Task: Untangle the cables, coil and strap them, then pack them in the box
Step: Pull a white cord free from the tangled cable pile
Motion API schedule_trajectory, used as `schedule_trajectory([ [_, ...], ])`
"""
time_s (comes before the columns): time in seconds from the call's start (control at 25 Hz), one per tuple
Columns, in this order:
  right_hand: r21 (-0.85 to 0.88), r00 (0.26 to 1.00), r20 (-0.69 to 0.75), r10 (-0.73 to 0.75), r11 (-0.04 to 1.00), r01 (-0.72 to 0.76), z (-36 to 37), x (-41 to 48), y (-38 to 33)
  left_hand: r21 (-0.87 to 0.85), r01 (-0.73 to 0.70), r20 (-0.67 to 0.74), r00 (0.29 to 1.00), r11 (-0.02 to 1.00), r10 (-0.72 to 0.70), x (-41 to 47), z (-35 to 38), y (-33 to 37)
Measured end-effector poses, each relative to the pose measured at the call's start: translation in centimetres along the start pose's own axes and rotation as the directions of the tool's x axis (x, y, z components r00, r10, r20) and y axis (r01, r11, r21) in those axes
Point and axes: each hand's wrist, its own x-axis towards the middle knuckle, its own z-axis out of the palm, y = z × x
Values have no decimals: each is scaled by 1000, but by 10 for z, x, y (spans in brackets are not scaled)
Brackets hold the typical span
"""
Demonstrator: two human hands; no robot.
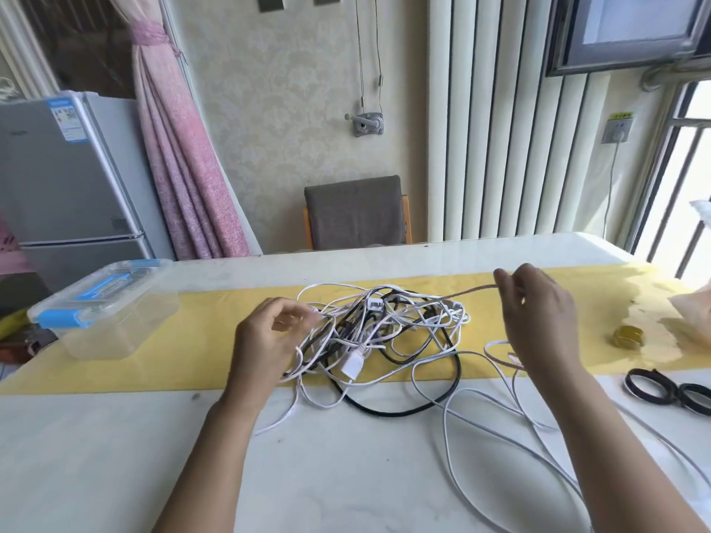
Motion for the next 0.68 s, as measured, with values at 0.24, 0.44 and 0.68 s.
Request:
schedule_trajectory([
  [0.24, 20, 1000, 17, 13, 1000, -14, 1, -2, -4, 162, -185, 297, 946, 969, 131, -10, 21, 4],
  [0.44, 461, 974, 218, -64, 887, -45, -7, -7, -25, 223, -337, 165, 938, 915, 305, -15, 38, 23],
  [0.68, 830, 865, 456, -209, 451, -328, -25, -7, -38, -122, -229, 92, 966, 966, 240, -42, 60, 53],
])
